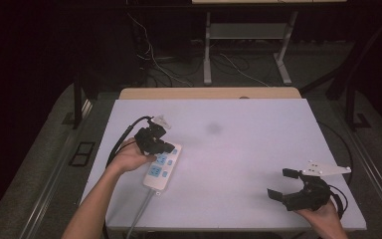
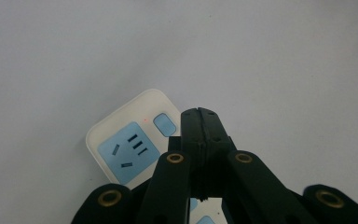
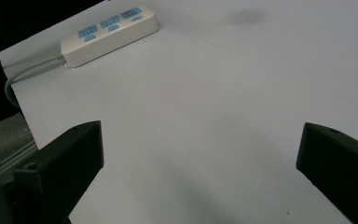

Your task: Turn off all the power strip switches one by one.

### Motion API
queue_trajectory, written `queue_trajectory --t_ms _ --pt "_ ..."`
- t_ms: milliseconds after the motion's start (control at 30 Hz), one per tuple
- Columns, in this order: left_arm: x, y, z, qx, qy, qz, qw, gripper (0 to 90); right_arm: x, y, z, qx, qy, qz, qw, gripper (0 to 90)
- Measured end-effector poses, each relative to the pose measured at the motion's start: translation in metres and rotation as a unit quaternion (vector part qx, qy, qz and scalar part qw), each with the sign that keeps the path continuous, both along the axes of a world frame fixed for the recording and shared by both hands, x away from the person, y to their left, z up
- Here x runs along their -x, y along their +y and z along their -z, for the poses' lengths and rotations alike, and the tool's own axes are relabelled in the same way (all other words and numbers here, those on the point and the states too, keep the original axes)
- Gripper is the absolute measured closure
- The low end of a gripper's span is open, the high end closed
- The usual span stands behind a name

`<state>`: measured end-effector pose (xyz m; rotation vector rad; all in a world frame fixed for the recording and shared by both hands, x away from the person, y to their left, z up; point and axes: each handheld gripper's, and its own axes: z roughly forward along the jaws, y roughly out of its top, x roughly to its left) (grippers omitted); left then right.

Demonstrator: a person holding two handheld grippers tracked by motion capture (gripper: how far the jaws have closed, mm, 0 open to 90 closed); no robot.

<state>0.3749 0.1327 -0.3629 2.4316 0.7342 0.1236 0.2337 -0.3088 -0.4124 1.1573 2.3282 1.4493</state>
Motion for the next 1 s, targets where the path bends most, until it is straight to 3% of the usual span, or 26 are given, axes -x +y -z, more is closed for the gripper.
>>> queue_trajectory --t_ms 300,1000 --pt "-0.007 -0.006 -0.002 -0.007 -0.004 0.003 1.0000 89.4 0.000 0.000 0.000 0.000 0.000 0.000 1.0000 0.5" --pt "-0.021 -0.009 0.017 -0.018 0.002 -0.009 0.9998 89.3 0.001 -0.001 0.000 0.002 -0.001 -0.002 1.0000 0.5"
